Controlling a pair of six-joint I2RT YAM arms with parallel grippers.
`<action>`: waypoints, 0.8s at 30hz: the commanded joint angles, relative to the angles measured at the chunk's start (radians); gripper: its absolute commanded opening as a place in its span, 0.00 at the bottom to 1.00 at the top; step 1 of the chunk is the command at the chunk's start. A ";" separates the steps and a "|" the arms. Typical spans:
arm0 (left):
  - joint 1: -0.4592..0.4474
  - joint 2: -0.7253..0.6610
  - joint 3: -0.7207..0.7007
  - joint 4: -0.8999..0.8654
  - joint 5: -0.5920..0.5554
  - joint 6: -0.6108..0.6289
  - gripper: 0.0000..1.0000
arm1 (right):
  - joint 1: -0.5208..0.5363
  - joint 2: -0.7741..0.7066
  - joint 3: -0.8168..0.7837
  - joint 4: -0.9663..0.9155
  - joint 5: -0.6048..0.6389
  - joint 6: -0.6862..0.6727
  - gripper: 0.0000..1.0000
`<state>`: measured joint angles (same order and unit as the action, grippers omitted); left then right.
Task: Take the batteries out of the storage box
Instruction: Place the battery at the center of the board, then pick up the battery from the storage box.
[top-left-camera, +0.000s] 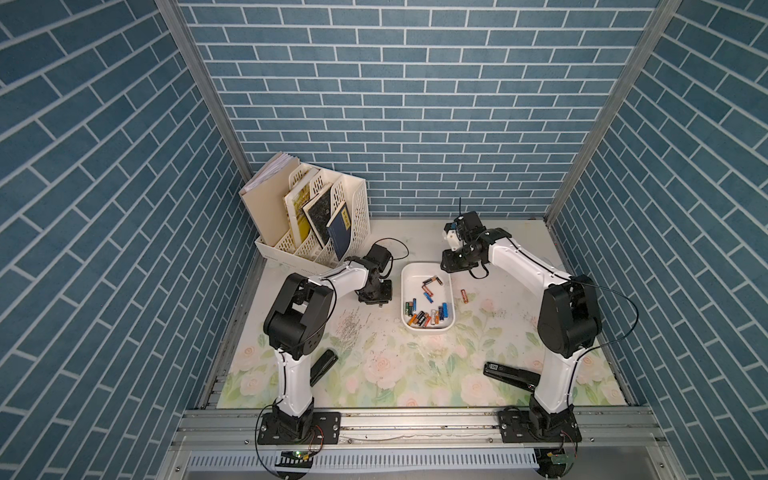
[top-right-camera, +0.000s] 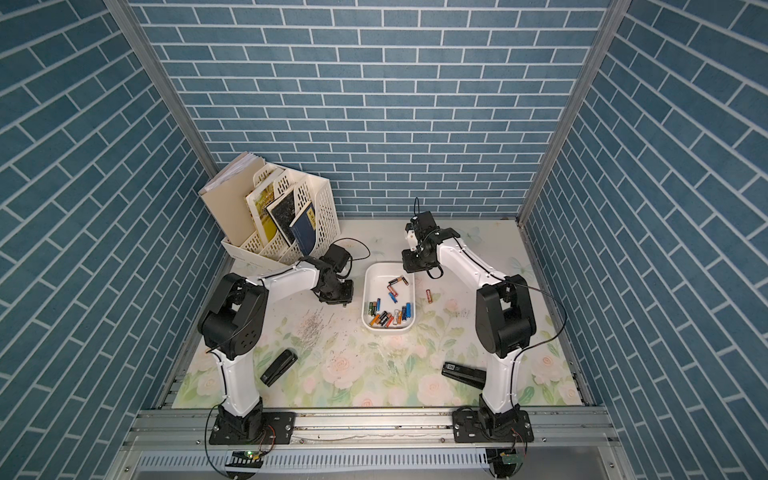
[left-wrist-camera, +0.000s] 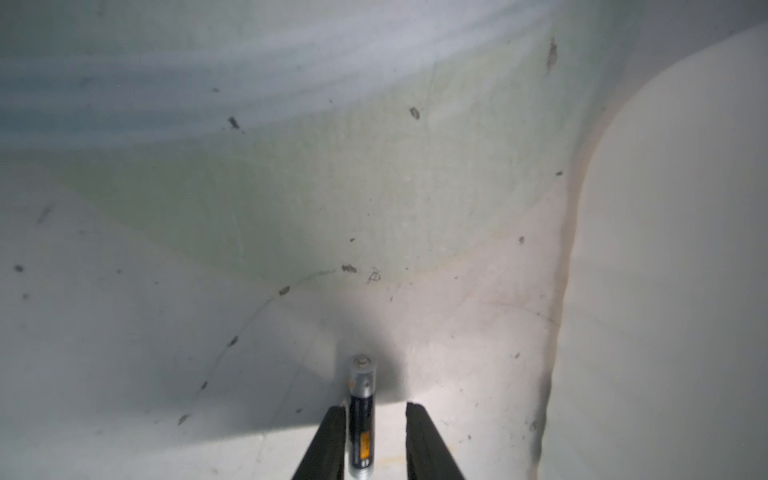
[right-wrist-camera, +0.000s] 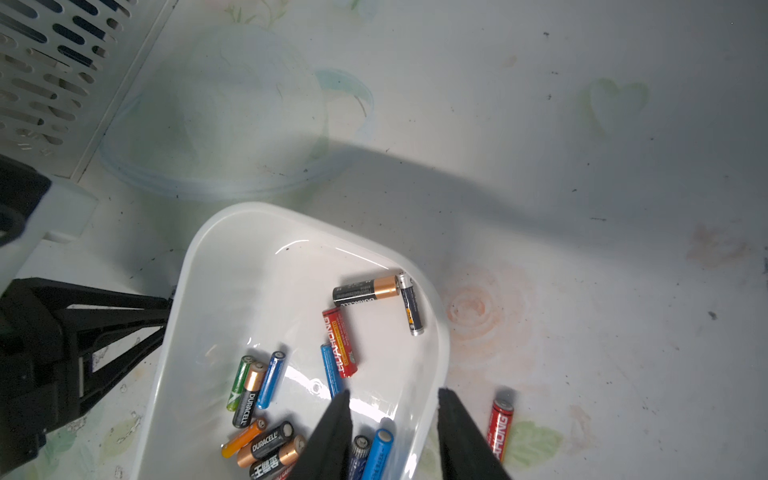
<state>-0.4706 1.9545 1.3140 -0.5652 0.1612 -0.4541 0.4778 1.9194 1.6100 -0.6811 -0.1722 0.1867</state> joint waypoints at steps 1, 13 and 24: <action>0.004 -0.002 0.025 -0.036 -0.014 0.010 0.33 | 0.021 -0.025 0.007 -0.031 0.010 0.020 0.38; 0.005 -0.057 0.051 -0.067 -0.045 -0.003 0.39 | 0.082 -0.002 -0.073 0.025 0.013 0.024 0.38; 0.005 -0.094 0.064 -0.084 -0.045 -0.001 0.40 | 0.117 0.117 -0.046 0.056 0.010 0.016 0.38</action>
<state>-0.4706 1.8763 1.3689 -0.6167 0.1276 -0.4580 0.5869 2.0071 1.5471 -0.6285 -0.1719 0.1867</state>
